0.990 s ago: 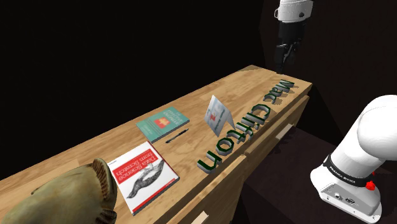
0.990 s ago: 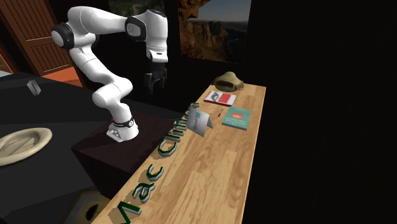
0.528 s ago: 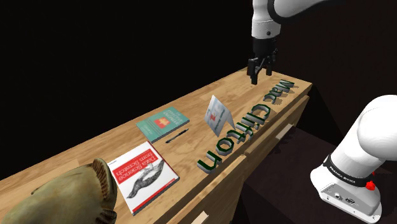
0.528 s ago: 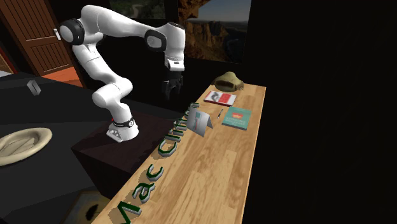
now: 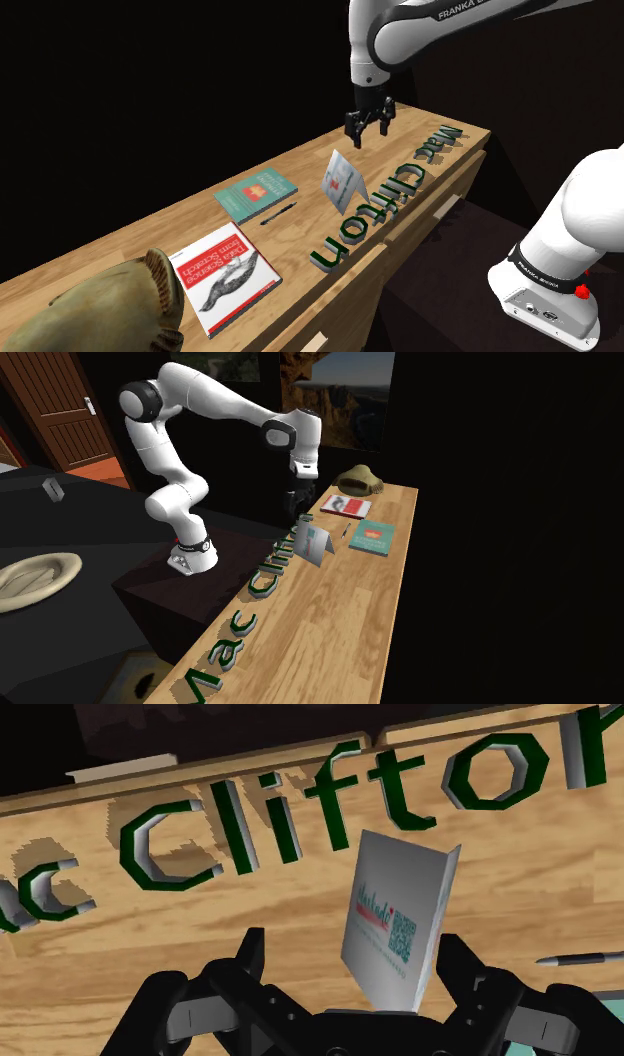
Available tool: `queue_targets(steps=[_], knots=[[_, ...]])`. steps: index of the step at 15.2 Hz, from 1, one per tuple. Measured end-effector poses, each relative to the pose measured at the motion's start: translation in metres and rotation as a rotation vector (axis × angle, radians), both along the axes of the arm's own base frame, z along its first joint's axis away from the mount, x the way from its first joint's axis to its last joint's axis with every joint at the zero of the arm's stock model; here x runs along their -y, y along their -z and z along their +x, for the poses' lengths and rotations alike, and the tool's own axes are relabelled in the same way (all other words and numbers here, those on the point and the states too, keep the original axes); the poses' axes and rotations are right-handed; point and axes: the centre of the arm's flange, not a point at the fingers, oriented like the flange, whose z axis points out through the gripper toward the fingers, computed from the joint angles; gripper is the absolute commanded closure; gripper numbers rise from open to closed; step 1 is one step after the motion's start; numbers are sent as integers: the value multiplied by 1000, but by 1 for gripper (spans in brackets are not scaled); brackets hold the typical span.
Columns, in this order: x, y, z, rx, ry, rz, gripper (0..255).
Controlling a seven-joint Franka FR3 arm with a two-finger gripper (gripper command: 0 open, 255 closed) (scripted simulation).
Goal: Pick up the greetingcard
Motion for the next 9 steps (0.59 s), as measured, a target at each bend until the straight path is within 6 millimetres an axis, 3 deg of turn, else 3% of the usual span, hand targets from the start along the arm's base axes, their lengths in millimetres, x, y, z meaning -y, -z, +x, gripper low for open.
queue_targets(steps=[5,9], knots=[[-28,28,47,18,65,-6,0],[-37,53,63,24,87,-7,0]])
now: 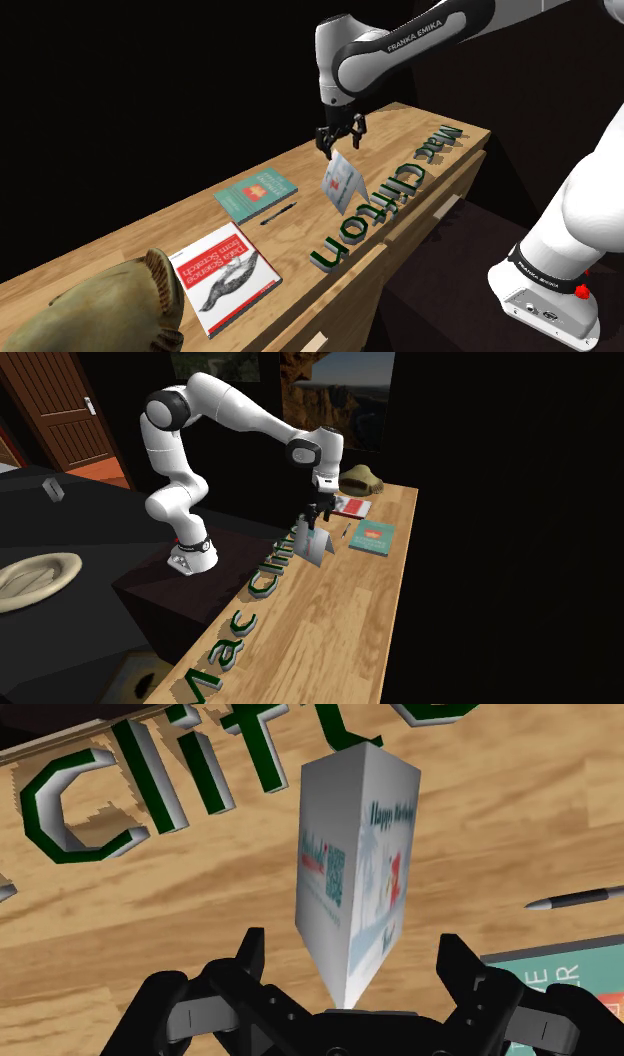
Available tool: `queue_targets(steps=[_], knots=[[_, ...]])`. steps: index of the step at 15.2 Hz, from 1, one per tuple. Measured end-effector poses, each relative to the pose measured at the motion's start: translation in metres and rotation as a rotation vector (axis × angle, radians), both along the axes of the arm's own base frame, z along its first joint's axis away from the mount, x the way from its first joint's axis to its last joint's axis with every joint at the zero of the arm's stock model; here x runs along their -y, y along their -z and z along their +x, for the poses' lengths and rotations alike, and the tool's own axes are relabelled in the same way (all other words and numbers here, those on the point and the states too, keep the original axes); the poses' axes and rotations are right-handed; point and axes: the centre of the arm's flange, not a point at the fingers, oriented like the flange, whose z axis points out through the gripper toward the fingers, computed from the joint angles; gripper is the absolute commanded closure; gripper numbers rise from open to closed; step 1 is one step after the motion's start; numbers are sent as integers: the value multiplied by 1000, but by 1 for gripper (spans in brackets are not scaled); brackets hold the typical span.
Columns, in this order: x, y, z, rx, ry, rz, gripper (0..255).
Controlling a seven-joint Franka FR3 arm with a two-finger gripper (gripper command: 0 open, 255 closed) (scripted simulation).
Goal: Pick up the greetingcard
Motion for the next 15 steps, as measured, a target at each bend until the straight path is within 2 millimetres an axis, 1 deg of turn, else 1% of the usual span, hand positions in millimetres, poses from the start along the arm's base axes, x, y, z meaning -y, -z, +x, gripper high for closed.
queue_targets(steps=[5,6,15], knots=[[-1,26,1,1,2,0,0],[-1,28,1,1,2,0,255],[0,28,1,3,1,0,255]])
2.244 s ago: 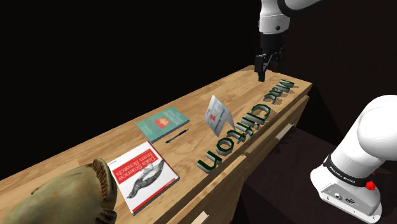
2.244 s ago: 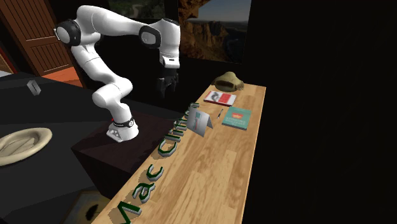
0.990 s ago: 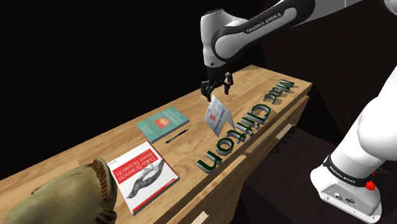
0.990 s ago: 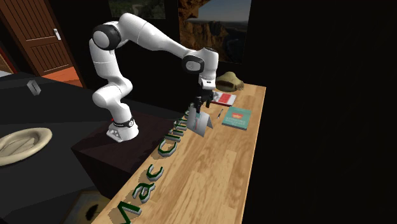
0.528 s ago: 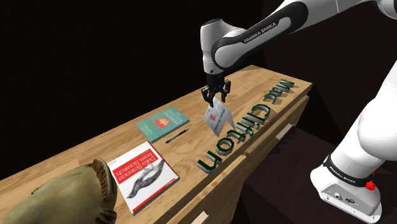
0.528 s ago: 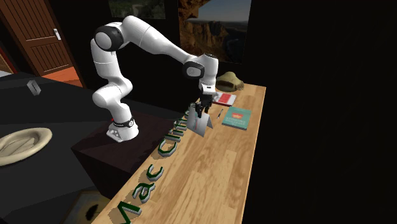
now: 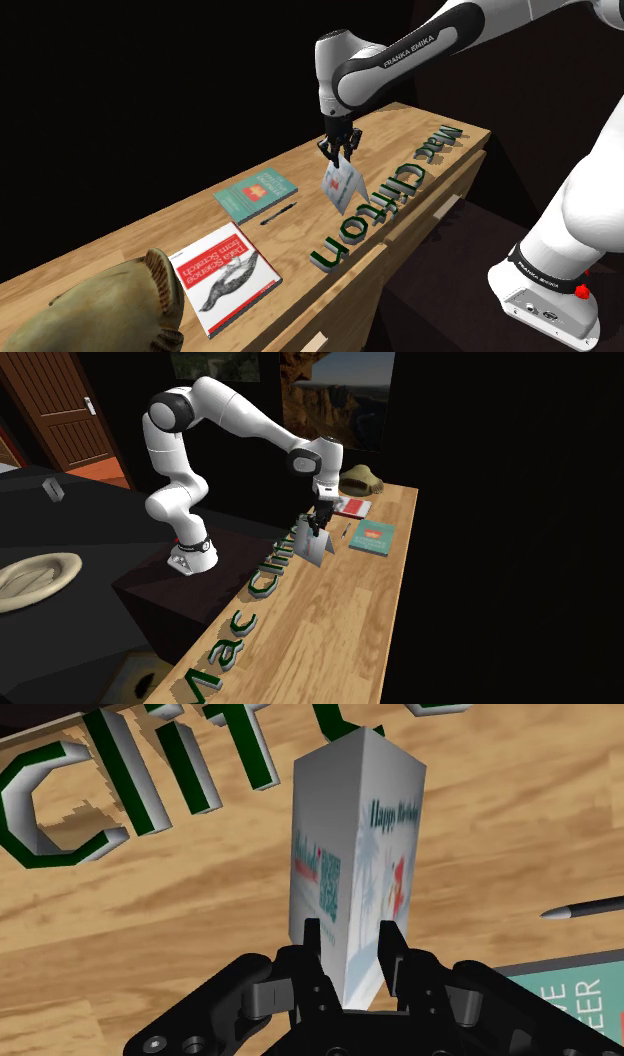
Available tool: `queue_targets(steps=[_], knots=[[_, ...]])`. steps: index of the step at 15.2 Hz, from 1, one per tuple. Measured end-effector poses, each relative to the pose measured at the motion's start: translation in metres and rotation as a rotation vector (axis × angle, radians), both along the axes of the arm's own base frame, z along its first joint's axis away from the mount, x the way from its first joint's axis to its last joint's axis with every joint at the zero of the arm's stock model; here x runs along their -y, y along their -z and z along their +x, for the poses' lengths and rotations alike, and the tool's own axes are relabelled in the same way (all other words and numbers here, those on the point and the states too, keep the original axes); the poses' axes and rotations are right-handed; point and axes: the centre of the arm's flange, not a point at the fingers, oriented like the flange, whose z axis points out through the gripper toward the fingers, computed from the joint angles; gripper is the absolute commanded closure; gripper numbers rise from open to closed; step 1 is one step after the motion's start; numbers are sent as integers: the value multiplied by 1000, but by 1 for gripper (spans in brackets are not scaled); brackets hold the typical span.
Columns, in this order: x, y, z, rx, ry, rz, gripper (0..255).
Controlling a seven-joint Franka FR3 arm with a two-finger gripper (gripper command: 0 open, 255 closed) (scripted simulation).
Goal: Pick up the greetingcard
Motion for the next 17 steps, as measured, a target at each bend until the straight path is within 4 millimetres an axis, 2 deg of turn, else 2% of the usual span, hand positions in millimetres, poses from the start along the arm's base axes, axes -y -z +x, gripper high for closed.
queue_targets(steps=[3,17], knots=[[0,-5,-1,-2,0,0,255],[0,-75,1,-2,0,0,255]])
